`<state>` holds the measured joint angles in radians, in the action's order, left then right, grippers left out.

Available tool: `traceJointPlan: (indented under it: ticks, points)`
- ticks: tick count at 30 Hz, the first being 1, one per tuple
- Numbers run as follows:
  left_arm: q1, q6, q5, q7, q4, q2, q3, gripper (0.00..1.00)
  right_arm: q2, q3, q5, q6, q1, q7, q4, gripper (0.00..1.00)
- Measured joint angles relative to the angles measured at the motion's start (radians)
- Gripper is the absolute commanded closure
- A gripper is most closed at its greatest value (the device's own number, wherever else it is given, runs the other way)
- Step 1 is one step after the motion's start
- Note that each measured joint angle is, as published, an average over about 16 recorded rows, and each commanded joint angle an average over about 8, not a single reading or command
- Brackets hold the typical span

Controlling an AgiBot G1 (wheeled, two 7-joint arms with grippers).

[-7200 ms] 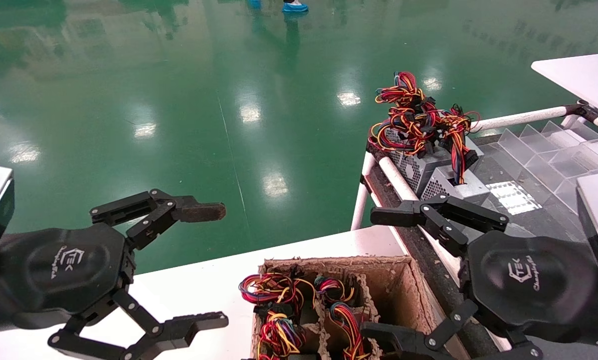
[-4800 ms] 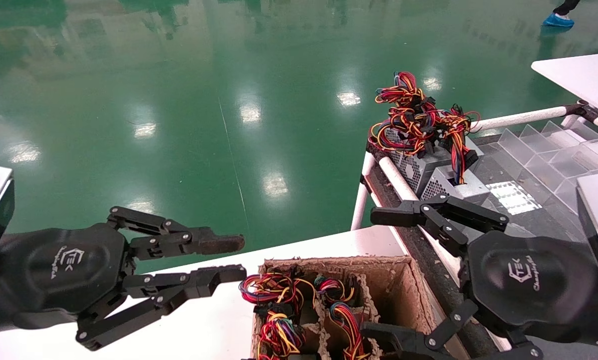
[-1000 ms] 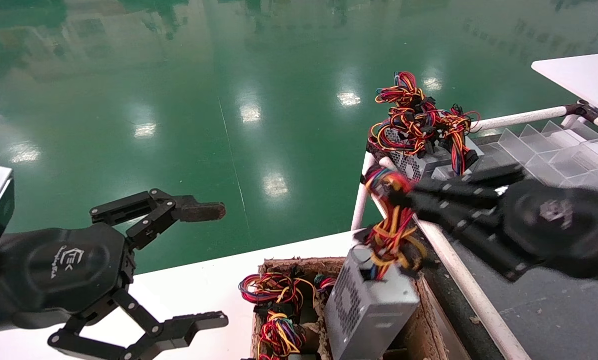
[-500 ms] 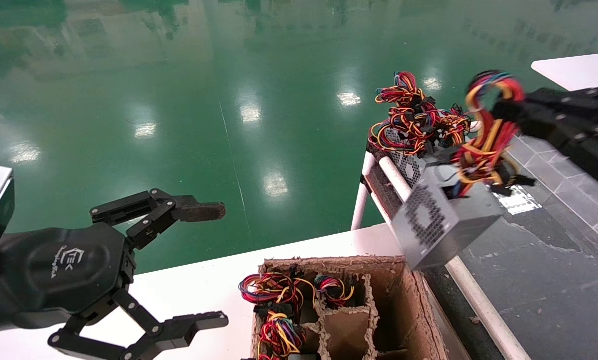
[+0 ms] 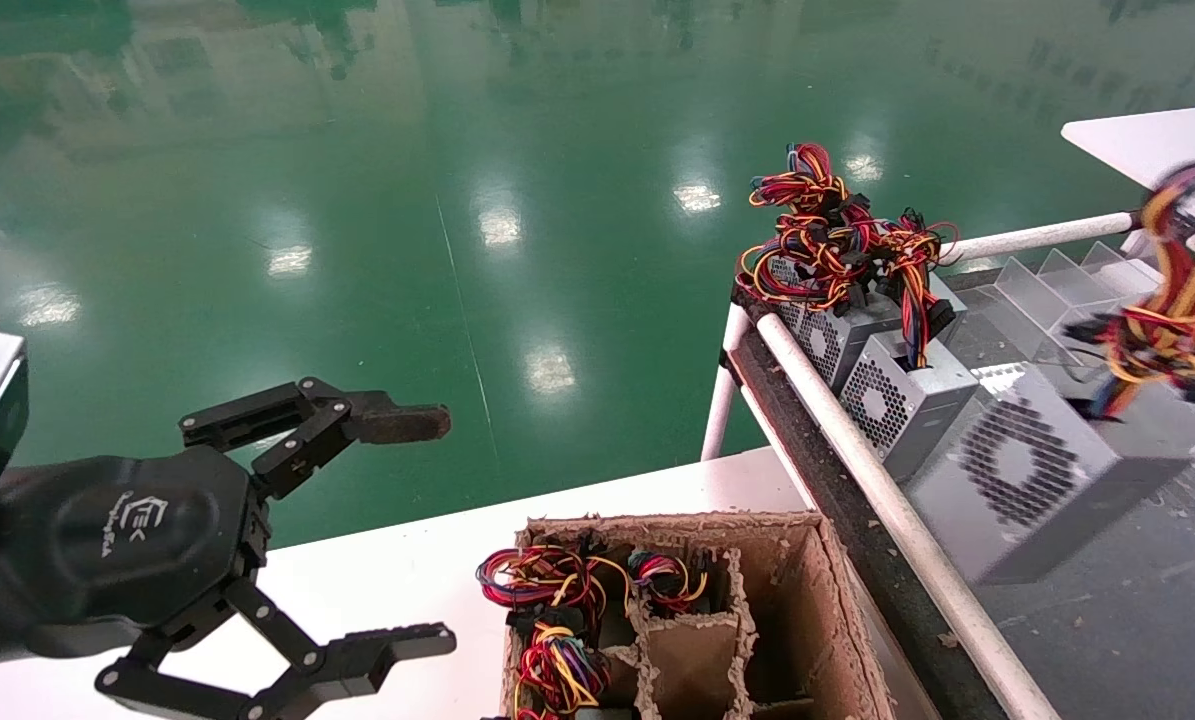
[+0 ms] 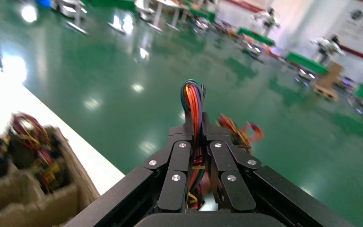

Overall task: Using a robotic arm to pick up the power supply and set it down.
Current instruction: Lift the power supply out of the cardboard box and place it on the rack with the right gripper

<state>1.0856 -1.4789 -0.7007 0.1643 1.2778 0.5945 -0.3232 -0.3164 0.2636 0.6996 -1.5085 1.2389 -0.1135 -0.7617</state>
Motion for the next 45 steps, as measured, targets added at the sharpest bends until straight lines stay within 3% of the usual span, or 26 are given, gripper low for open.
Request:
traceJointPlan:
  ticks: [7, 15, 31, 45]
  points:
    - [0.000, 0.000, 0.000, 0.000, 0.000, 0.000, 0.000, 0.00, 0.003, 0.011, 0.054, 0.021, 0.022, -0.061, 0.102, 1.00]
    - [0.000, 0.000, 0.000, 0.000, 0.000, 0.000, 0.000, 0.00, -0.067, 0.053, 0.173, 0.095, 0.130, -0.136, 0.228, 1.00]
    - [0.000, 0.000, 0.001, 0.000, 0.000, 0.000, -0.001, 0.00, -0.298, 0.164, 0.435, 0.382, 0.429, -0.303, 0.486, 1.00]
    - [0.000, 0.001, 0.001, -0.001, 0.000, -0.001, -0.001, 0.00, -0.494, 0.241, 0.570, 0.581, 0.587, -0.379, 0.661, 1.00]
